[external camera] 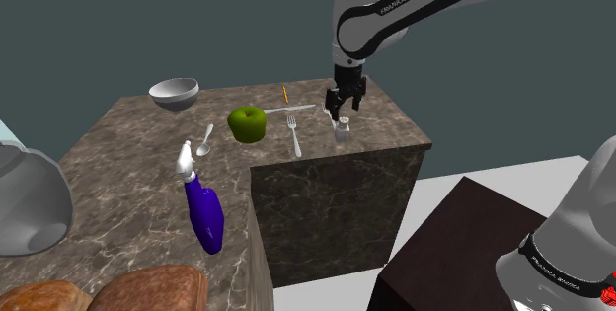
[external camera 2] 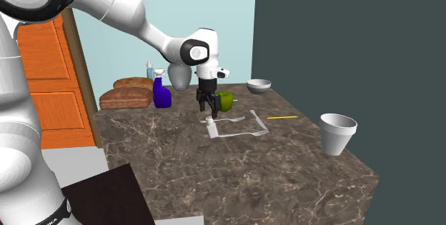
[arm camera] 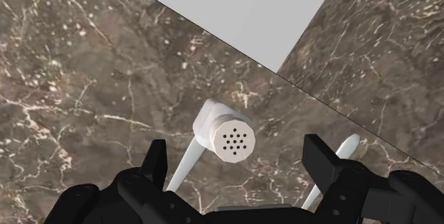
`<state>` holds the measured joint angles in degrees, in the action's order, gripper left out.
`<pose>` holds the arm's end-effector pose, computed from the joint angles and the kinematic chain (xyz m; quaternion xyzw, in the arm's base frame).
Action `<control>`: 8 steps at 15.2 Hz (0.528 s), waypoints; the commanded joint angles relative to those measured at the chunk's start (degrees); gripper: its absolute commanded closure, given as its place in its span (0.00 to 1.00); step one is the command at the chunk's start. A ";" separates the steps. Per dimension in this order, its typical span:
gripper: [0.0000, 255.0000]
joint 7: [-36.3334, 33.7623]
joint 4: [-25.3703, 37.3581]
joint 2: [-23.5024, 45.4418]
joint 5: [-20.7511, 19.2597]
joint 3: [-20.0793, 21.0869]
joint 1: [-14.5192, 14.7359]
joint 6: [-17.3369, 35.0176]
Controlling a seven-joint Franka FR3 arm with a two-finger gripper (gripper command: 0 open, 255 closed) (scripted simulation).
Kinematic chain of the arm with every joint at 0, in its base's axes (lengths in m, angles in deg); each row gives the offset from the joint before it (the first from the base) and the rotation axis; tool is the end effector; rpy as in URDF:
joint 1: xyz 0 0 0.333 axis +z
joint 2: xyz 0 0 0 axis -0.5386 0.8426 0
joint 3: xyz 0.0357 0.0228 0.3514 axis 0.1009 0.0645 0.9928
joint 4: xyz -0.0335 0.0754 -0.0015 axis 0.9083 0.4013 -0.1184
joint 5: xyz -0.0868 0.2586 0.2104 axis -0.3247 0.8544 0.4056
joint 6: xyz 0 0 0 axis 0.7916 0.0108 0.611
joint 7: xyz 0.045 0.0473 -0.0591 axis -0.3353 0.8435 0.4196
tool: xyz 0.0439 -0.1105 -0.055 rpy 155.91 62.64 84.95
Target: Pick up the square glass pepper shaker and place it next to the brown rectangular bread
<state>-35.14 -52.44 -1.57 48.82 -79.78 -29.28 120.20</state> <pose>0.5246 0.0434 0.4343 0.9999 0.0033 -0.0103 0.0037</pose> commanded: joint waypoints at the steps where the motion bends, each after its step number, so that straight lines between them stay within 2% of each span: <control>1: 0.00 -0.09 -0.64 0.79 -0.03 0.02 0.03 1.45; 4: 0.00 -0.12 -1.99 2.03 -0.09 0.01 0.03 4.04; 8: 0.00 -0.12 -1.99 2.03 -0.09 0.01 0.03 4.04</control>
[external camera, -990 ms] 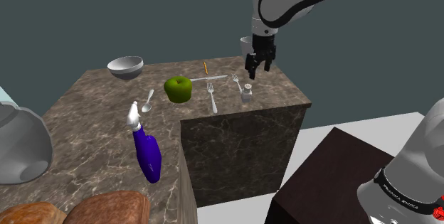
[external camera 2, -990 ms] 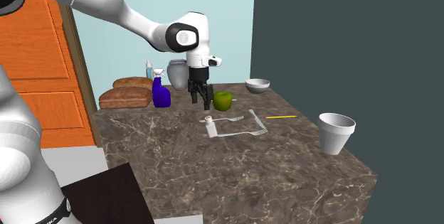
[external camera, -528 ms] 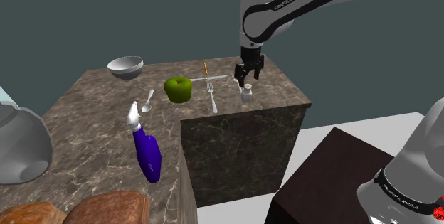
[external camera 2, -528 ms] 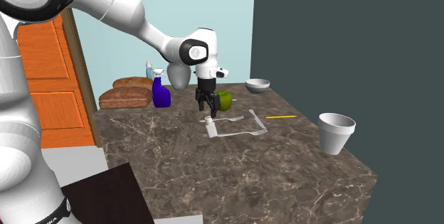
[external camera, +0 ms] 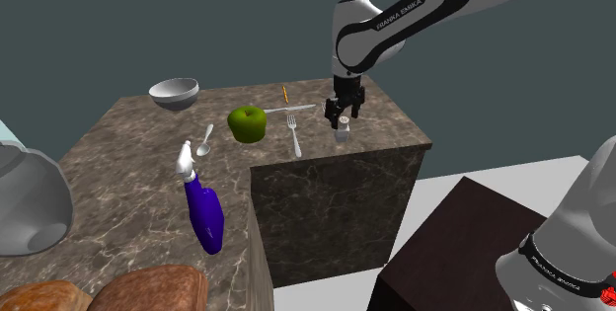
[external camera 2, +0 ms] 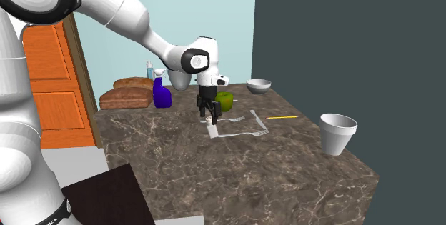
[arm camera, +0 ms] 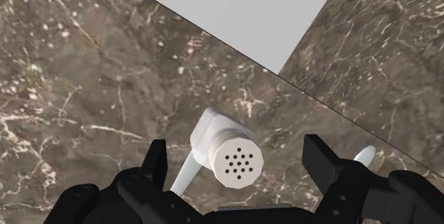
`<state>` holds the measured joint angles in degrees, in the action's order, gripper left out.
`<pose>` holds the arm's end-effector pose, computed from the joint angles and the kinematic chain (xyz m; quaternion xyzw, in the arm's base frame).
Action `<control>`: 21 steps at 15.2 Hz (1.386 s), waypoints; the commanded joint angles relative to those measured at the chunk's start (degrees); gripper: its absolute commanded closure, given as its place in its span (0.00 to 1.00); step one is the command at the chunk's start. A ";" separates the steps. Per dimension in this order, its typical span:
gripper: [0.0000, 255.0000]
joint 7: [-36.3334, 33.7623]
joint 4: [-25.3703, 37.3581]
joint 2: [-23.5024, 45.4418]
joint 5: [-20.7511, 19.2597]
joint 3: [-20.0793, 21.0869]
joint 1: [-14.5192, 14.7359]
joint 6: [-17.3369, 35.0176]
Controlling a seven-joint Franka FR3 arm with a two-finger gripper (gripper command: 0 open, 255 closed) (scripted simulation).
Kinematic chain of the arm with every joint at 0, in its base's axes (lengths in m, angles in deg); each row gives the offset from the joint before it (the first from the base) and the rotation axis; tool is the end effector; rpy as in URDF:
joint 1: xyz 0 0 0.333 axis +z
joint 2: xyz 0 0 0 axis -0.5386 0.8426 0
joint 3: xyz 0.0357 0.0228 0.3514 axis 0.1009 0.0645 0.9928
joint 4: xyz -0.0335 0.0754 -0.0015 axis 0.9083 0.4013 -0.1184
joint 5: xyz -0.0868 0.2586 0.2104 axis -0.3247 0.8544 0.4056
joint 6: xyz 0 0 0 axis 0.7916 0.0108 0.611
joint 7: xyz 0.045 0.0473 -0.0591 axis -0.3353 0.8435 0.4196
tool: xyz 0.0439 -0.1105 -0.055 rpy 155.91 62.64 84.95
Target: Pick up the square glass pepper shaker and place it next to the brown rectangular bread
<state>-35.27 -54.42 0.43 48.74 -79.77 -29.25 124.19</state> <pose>0.5281 0.0441 0.4077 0.9999 0.0031 -0.0102 0.0036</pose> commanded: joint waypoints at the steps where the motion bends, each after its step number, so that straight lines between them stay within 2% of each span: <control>1: 0.00 0.01 -0.01 0.03 0.00 0.00 -0.01 0.05; 4: 0.00 0.01 -0.01 0.02 0.00 0.00 -0.01 0.04; 5: 1.00 0.01 -0.01 0.02 0.00 0.00 -0.01 0.04; 14: 1.00 0.01 -0.01 0.03 0.00 -0.01 -0.01 0.05; 21: 1.00 0.11 2.61 -2.40 0.11 0.01 -0.02 -5.00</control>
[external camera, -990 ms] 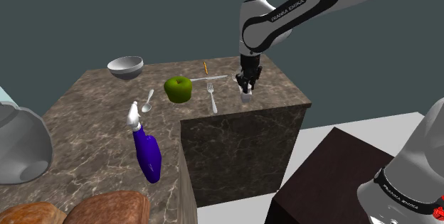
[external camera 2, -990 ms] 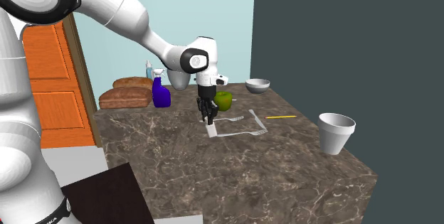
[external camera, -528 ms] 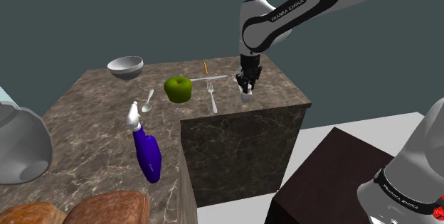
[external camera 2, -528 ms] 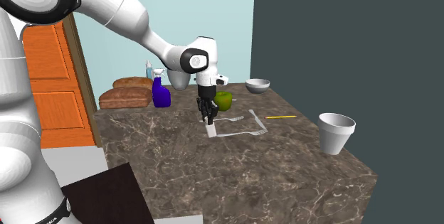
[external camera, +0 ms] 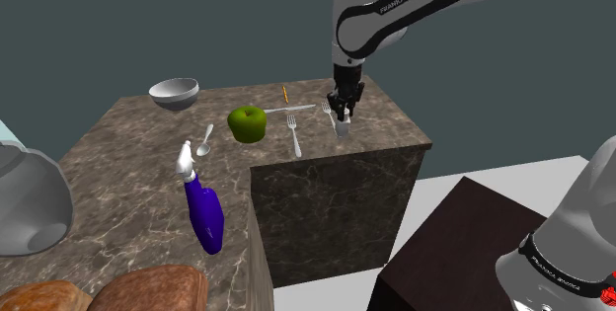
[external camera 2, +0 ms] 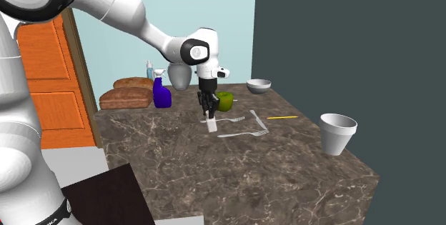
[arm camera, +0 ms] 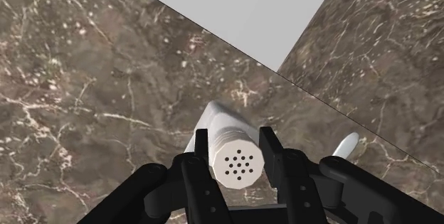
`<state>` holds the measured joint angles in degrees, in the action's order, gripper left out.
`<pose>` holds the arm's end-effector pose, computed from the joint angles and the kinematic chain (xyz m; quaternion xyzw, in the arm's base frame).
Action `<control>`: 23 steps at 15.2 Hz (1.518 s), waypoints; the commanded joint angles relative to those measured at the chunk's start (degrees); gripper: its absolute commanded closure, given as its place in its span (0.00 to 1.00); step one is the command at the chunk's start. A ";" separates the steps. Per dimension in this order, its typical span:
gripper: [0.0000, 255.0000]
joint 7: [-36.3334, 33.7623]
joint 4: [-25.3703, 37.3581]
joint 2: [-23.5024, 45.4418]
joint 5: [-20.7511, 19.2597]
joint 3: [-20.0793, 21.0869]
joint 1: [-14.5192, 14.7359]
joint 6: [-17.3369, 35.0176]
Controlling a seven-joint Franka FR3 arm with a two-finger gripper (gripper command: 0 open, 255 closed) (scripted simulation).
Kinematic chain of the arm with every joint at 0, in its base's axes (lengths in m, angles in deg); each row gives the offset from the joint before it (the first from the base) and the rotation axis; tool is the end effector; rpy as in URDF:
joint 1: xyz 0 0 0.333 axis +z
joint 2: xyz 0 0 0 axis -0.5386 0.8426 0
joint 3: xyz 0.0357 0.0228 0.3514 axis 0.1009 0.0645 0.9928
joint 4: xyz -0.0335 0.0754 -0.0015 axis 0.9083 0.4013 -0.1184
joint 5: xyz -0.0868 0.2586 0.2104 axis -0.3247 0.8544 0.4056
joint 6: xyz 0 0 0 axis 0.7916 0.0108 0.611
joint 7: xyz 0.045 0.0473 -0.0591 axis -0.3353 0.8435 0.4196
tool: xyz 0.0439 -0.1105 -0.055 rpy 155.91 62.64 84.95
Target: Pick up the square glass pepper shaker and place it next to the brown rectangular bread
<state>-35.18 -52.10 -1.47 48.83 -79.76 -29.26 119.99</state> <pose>0.5257 0.0439 0.4355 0.9999 0.0032 -0.0100 0.0036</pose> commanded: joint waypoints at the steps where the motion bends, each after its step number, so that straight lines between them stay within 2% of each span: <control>1: 1.00 0.03 0.71 -0.80 0.04 0.00 0.00 -1.53; 23: 1.00 0.21 13.29 -4.56 0.20 0.01 -0.01 -17.87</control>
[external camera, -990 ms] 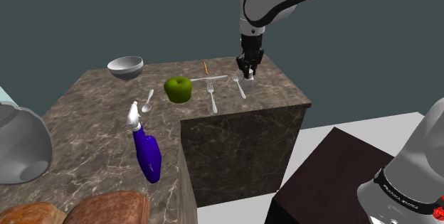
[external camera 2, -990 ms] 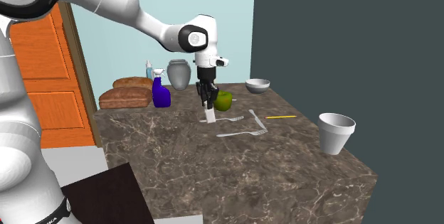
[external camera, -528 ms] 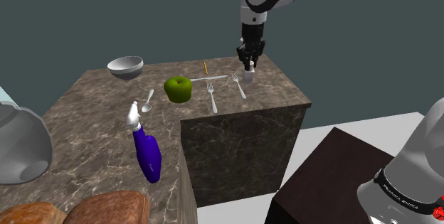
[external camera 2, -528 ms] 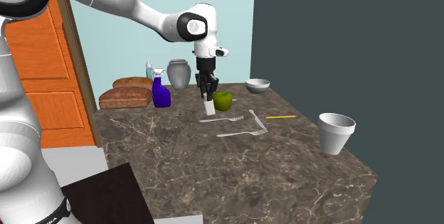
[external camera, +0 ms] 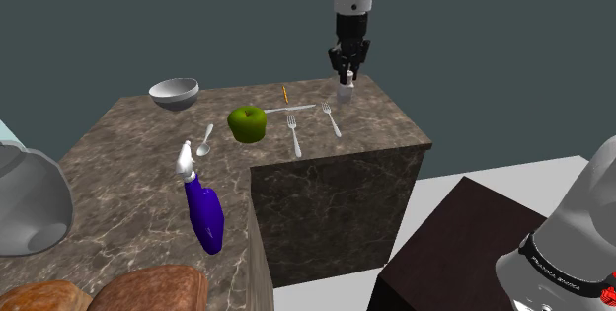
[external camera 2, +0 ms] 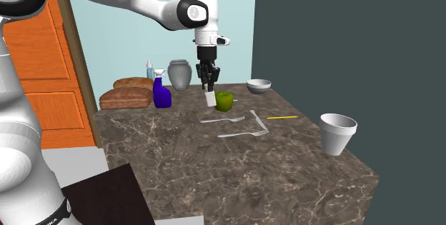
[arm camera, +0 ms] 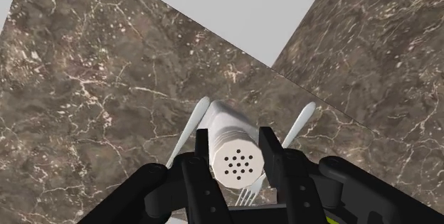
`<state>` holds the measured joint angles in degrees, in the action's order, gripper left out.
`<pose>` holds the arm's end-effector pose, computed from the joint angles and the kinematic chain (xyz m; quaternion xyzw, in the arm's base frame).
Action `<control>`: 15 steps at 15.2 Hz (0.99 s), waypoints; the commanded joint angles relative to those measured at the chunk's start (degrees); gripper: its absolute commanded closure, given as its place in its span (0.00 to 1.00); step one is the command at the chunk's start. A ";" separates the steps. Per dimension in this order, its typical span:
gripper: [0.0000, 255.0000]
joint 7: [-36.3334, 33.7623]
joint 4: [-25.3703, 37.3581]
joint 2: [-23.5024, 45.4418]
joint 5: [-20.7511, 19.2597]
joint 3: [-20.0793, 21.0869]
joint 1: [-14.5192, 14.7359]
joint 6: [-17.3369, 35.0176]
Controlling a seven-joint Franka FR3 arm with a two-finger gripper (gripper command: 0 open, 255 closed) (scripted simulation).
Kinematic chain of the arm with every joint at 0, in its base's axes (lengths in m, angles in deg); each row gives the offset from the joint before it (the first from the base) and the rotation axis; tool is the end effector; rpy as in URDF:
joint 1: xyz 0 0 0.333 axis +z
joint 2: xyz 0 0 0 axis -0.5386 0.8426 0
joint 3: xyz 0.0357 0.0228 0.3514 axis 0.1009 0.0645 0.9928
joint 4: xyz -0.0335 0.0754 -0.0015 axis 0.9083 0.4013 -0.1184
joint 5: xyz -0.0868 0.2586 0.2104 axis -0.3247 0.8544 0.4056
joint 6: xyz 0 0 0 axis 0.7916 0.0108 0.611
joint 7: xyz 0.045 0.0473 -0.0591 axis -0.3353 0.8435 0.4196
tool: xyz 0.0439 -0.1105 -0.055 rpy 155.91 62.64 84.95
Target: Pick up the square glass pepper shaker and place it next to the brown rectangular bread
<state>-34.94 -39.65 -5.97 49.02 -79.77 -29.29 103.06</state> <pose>0.5161 0.0429 0.5435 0.9999 0.0033 -0.0099 0.0036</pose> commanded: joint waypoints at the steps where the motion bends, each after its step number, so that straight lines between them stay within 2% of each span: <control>1: 1.00 -0.03 1.58 -0.09 0.00 0.02 0.02 -1.70; 5: 1.00 -0.01 4.52 -0.10 0.01 0.02 0.02 -4.64; 15: 1.00 -12.84 -1.57 -5.30 0.95 6.75 6.32 -3.76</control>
<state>-46.26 -41.03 -11.16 49.88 -73.80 -23.66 99.22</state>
